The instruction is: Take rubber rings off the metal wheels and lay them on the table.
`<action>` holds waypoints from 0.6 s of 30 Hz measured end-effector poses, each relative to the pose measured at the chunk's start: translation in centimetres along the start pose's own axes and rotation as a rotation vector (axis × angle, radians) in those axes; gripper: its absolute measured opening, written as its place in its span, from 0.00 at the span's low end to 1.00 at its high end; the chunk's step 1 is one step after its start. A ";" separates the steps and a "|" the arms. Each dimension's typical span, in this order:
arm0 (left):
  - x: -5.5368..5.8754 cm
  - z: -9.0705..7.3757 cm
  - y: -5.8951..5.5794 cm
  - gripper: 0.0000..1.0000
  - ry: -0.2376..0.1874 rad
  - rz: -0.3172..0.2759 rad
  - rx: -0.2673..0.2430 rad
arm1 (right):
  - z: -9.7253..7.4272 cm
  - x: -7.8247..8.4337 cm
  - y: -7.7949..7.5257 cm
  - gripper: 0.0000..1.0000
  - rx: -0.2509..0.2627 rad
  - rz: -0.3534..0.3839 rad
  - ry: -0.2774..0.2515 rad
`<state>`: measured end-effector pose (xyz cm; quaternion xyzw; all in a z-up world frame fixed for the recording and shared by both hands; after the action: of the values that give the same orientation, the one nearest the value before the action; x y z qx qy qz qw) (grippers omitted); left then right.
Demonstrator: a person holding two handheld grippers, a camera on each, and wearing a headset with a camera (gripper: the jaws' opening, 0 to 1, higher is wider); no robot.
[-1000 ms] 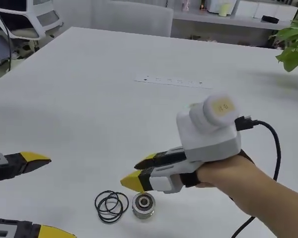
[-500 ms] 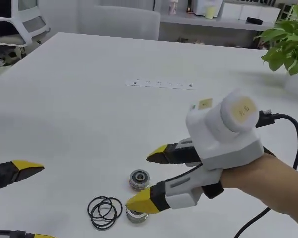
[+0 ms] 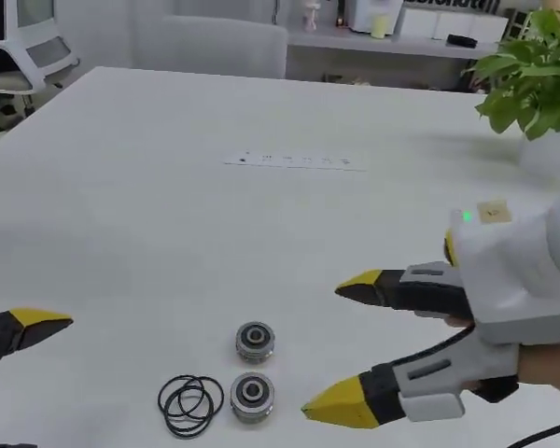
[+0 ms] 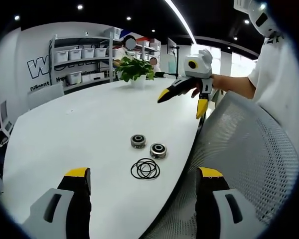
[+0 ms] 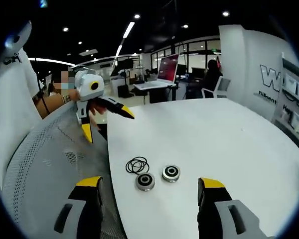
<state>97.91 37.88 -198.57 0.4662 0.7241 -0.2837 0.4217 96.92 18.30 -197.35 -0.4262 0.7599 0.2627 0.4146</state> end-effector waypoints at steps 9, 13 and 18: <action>0.3 0.0 0.3 0.86 -0.005 -0.012 -0.007 | -2.0 3.2 -0.6 0.83 0.078 0.117 -0.032; 0.5 0.0 0.4 0.86 0.000 -0.020 -0.013 | -2.5 4.4 -0.8 0.84 0.129 0.161 -0.031; 0.6 0.0 0.2 0.85 0.001 -0.022 -0.010 | -3.0 5.8 -0.9 0.86 0.148 0.202 -0.027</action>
<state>98.00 38.26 -199.05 0.4563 0.7308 -0.2846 0.4203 94.79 13.12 -200.85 -0.3120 0.8107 0.2520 0.4265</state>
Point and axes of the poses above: the centre of the closed fingertips' face, and the gripper's own axes: z roughly forward along the fingers, y roughly to its left, x roughly out of its underside, the point moved 2 cm from there along -z, roughly backward along the fingers
